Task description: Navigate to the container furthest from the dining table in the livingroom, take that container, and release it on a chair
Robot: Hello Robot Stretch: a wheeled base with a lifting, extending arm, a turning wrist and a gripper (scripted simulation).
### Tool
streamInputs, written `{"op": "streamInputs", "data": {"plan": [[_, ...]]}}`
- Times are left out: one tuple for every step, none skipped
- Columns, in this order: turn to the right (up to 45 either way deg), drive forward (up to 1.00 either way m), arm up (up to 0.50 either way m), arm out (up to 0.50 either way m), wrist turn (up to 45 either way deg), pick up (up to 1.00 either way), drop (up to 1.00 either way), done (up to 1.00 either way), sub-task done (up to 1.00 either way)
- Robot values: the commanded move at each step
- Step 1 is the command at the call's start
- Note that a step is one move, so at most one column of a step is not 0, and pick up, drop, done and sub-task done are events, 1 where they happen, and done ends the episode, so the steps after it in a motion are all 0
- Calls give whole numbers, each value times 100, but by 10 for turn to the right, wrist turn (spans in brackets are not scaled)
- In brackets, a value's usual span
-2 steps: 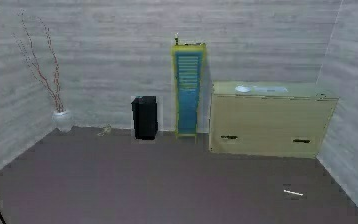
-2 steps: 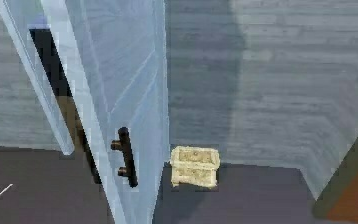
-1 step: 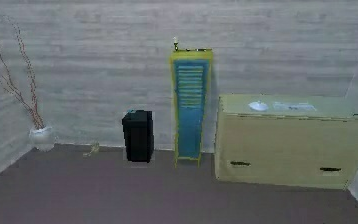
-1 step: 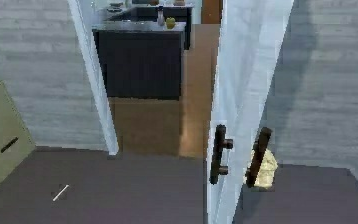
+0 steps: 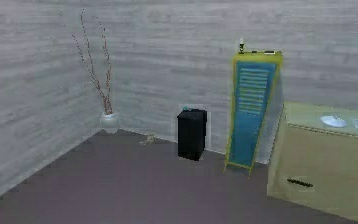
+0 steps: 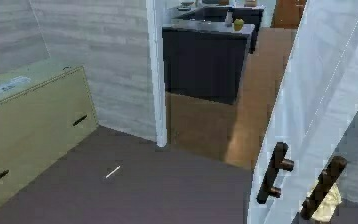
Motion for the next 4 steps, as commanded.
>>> {"op": "streamInputs", "data": {"plan": [[0, 30, 0, 0, 0, 0, 0, 0, 0], [-450, 0, 0, 0, 0, 0, 0, 0, 0], [-270, 0, 0, 0, 0, 0, 0, 0, 0], [0, 45, 0, 0, 0, 0, 0, 0, 0]]}}
